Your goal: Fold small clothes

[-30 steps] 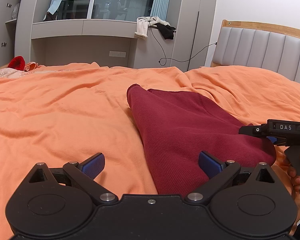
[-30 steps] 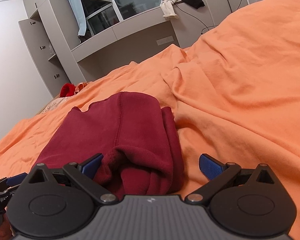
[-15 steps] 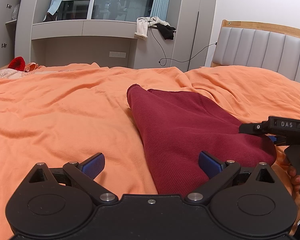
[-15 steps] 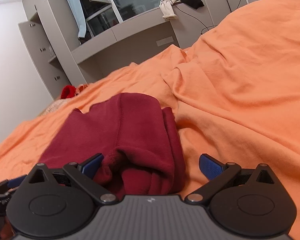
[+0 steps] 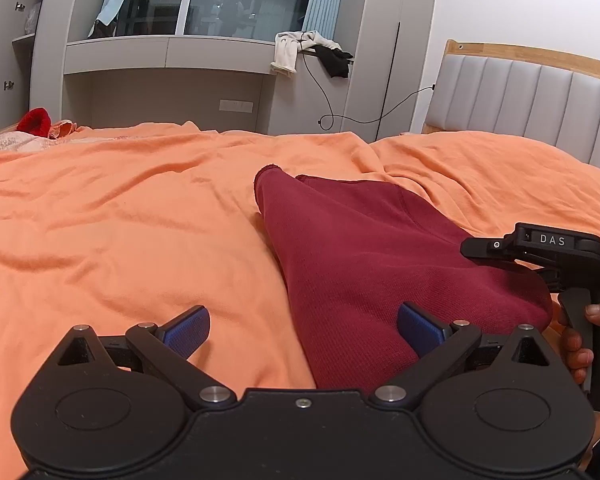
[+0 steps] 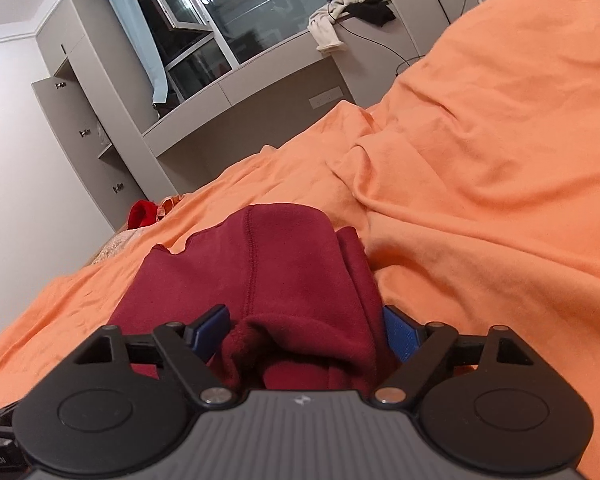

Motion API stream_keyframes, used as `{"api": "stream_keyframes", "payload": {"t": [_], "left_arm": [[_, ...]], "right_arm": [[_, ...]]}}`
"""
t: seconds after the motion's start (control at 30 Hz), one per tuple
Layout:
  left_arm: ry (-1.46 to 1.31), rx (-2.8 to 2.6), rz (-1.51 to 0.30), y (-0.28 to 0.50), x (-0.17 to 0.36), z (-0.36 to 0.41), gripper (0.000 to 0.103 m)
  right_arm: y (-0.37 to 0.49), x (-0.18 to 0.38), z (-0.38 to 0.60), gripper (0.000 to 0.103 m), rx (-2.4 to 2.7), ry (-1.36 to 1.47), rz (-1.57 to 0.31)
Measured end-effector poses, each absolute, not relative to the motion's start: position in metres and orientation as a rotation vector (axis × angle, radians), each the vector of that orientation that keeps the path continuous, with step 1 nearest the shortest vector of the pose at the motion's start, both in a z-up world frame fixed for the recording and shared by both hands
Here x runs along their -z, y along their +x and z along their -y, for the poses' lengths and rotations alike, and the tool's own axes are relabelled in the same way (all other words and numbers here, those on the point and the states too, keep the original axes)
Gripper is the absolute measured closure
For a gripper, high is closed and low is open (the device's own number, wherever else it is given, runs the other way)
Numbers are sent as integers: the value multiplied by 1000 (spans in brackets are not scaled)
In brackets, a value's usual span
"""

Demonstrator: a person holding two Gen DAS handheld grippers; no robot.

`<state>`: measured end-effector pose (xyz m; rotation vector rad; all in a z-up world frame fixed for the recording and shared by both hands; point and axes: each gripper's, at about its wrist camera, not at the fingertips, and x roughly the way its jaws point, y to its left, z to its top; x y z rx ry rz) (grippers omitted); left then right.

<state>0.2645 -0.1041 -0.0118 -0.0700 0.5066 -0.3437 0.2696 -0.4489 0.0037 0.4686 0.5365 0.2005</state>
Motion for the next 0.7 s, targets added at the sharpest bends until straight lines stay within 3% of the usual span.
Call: {"api": "stream_keyframes", "payload": {"t": [0.7], "left_arm": [[-64,335,-502,263,14,109,1]], "right_arm": [[266,-5,439,49,-189,384,-529]]}}
